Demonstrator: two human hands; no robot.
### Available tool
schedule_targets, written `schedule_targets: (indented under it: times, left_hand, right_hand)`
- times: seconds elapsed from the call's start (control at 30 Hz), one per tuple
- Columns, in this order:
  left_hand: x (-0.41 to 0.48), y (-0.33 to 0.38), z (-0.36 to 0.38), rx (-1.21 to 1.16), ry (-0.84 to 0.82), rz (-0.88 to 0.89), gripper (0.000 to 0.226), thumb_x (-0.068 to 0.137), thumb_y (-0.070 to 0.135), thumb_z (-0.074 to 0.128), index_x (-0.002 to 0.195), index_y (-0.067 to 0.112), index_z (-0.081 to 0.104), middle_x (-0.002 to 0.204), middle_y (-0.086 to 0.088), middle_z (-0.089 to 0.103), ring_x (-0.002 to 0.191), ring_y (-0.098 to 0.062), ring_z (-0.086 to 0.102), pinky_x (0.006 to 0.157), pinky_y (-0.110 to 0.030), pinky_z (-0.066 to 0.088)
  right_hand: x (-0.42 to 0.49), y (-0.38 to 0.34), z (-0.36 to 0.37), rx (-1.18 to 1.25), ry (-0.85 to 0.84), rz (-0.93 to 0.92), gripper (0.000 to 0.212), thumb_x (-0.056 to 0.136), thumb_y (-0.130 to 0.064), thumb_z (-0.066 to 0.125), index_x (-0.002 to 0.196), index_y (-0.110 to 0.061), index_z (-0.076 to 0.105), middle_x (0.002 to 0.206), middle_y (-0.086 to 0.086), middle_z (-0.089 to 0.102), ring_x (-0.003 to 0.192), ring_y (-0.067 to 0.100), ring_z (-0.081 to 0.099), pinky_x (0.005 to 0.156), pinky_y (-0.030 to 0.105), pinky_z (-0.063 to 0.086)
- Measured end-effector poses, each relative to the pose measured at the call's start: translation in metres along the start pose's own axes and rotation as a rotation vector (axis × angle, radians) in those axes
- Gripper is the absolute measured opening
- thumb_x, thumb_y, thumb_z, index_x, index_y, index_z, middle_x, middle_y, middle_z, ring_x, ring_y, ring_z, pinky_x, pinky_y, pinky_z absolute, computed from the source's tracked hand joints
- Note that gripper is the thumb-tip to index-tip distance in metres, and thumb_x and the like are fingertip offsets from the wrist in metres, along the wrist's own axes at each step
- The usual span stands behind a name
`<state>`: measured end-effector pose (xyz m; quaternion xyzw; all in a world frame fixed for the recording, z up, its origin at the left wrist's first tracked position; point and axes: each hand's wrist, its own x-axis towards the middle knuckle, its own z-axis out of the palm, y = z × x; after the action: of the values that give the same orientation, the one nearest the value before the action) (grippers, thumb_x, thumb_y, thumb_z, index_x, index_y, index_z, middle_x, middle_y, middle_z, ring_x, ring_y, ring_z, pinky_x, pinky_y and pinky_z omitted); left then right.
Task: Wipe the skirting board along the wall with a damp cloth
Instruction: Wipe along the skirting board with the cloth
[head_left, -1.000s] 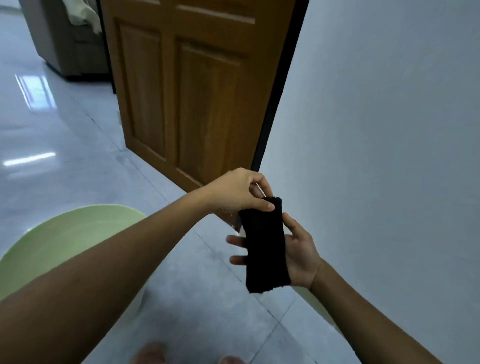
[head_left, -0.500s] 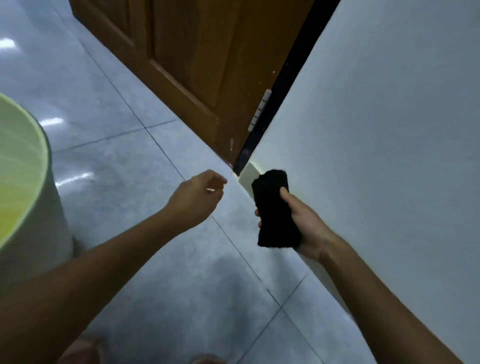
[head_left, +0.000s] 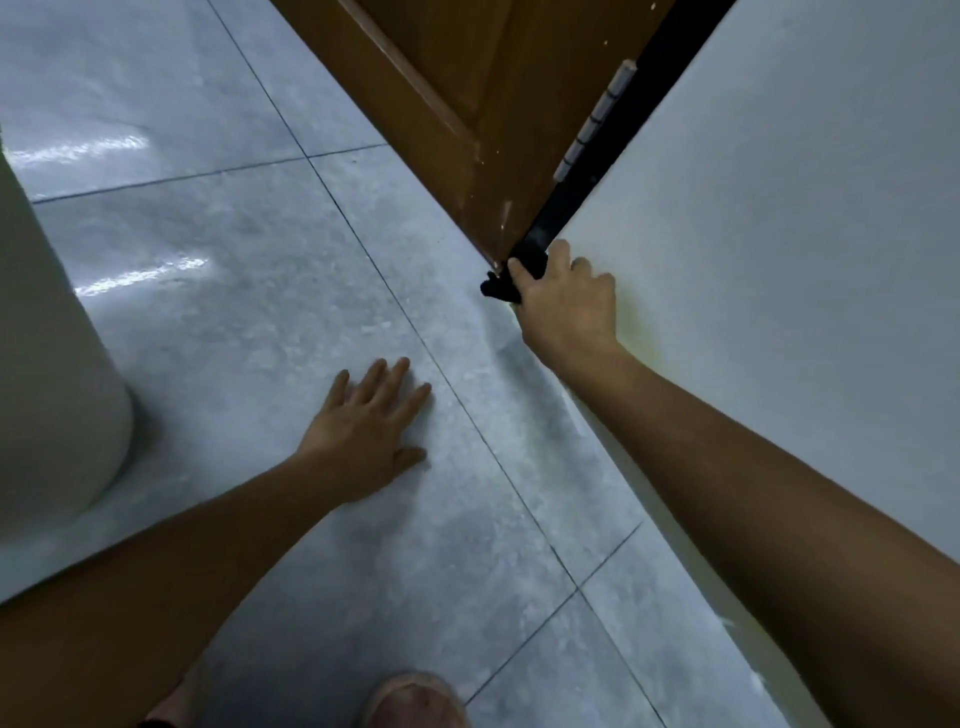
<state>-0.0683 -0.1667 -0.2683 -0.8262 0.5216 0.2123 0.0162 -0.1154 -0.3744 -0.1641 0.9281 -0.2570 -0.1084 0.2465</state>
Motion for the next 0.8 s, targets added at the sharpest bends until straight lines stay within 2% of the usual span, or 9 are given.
schedule_targets:
  times: [0.07, 0.17, 0.33, 0.6, 0.7, 0.8]
  left_hand:
    - [0.005, 0.005, 0.001, 0.019, -0.020, 0.025, 0.077, 0.090, 0.066, 0.018, 0.148, 0.026, -0.015, 0.156, -0.006, -0.023, 0.144, -0.027, -0.019, 0.115, -0.048, -0.007]
    - [0.008, 0.010, 0.005, 0.015, -0.028, 0.026, 0.085, 0.085, 0.072, 0.017, 0.147, 0.025, -0.019, 0.155, -0.005, -0.025, 0.143, -0.028, -0.021, 0.115, -0.050, -0.007]
    - [0.008, 0.012, 0.010, 0.055, -0.039, 0.013, 0.093, 0.079, 0.079, 0.014, 0.142, 0.024, -0.028, 0.152, -0.006, -0.032, 0.141, -0.030, -0.026, 0.114, -0.054, -0.010]
    - [0.009, 0.012, 0.008, 0.064, -0.050, 0.012, 0.094, 0.080, 0.079, 0.017, 0.142, 0.024, -0.028, 0.153, -0.006, -0.032, 0.141, -0.030, -0.026, 0.114, -0.055, -0.008]
    - [0.009, 0.012, 0.008, 0.070, -0.051, 0.021, 0.095, 0.080, 0.078, 0.017, 0.143, 0.024, -0.027, 0.153, -0.007, -0.031, 0.141, -0.031, -0.025, 0.115, -0.056, -0.006]
    - [0.009, 0.012, 0.009, 0.073, -0.048, 0.019, 0.095, 0.079, 0.079, 0.017, 0.142, 0.024, -0.027, 0.153, -0.007, -0.031, 0.141, -0.030, -0.025, 0.115, -0.055, -0.006]
  right_hand:
    - [0.002, -0.002, 0.006, -0.157, 0.031, -0.066, 0.050, 0.094, -0.022, 0.047, 0.142, -0.025, 0.037, 0.131, 0.014, 0.036, 0.098, 0.028, 0.049, 0.066, 0.036, 0.035]
    - [0.000, 0.000, 0.015, -0.303, 0.058, -0.131, 0.037, 0.095, -0.018, 0.040, 0.132, -0.017, 0.046, 0.127, 0.012, 0.038, 0.094, 0.024, 0.049, 0.066, 0.034, 0.037]
    - [-0.010, 0.001, 0.036, -0.471, 0.060, -0.243, 0.041, 0.096, -0.018, 0.034, 0.135, -0.010, 0.041, 0.125, 0.009, 0.041, 0.090, 0.020, 0.049, 0.066, 0.030, 0.038]
    - [-0.057, 0.015, 0.057, -0.513, 0.038, -0.303, 0.040, 0.093, -0.019, 0.030, 0.126, -0.010, 0.050, 0.113, 0.006, 0.047, 0.081, 0.018, 0.049, 0.063, 0.029, 0.038]
    - [-0.060, 0.025, 0.053, -0.584, 0.053, -0.330, 0.038, 0.093, -0.018, 0.034, 0.125, -0.012, 0.053, 0.116, 0.006, 0.046, 0.083, 0.019, 0.049, 0.064, 0.030, 0.038]
    - [-0.035, 0.020, 0.037, -0.581, 0.113, -0.273, 0.039, 0.094, -0.022, 0.037, 0.130, -0.013, 0.050, 0.116, 0.005, 0.046, 0.087, 0.019, 0.048, 0.068, 0.031, 0.038]
